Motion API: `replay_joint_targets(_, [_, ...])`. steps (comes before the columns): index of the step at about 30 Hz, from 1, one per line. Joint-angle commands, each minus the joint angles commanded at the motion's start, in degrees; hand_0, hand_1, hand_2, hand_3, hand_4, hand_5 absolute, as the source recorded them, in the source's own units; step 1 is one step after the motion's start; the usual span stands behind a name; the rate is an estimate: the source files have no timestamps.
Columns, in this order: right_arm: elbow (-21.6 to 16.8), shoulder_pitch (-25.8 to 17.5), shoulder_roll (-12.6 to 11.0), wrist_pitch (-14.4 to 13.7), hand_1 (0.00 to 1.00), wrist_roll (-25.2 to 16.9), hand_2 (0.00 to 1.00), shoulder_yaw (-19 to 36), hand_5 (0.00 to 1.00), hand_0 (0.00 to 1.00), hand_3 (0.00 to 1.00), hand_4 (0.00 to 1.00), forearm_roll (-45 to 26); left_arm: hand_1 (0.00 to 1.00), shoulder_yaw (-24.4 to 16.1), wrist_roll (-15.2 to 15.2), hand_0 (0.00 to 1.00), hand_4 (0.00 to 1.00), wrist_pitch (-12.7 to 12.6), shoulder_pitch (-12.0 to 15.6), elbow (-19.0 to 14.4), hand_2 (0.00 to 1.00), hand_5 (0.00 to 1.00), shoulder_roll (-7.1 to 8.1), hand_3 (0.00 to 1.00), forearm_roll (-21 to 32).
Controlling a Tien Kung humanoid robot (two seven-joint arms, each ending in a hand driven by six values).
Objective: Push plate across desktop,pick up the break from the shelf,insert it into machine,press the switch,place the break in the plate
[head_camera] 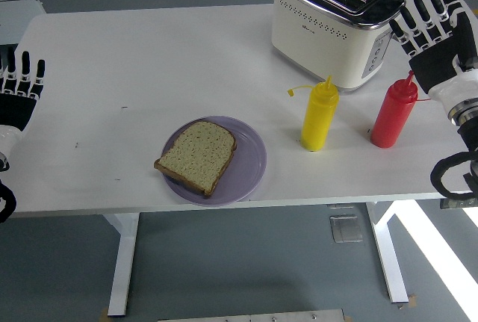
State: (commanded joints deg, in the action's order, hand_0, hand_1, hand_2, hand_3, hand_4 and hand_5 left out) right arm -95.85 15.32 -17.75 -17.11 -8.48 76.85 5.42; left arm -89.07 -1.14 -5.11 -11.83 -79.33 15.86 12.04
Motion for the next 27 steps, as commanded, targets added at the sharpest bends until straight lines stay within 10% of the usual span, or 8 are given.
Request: replay_joint_targets(27, [-0.1, 0.2, -0.1, 0.0, 0.666, 0.0, 0.628, 0.8, 0.31, 0.752, 0.581, 0.64, 0.4, 0.702, -0.2, 0.0, 0.779, 0.62, 0.1, -0.2, 0.1, 0.663, 0.998, -0.06, 0.681, 0.0])
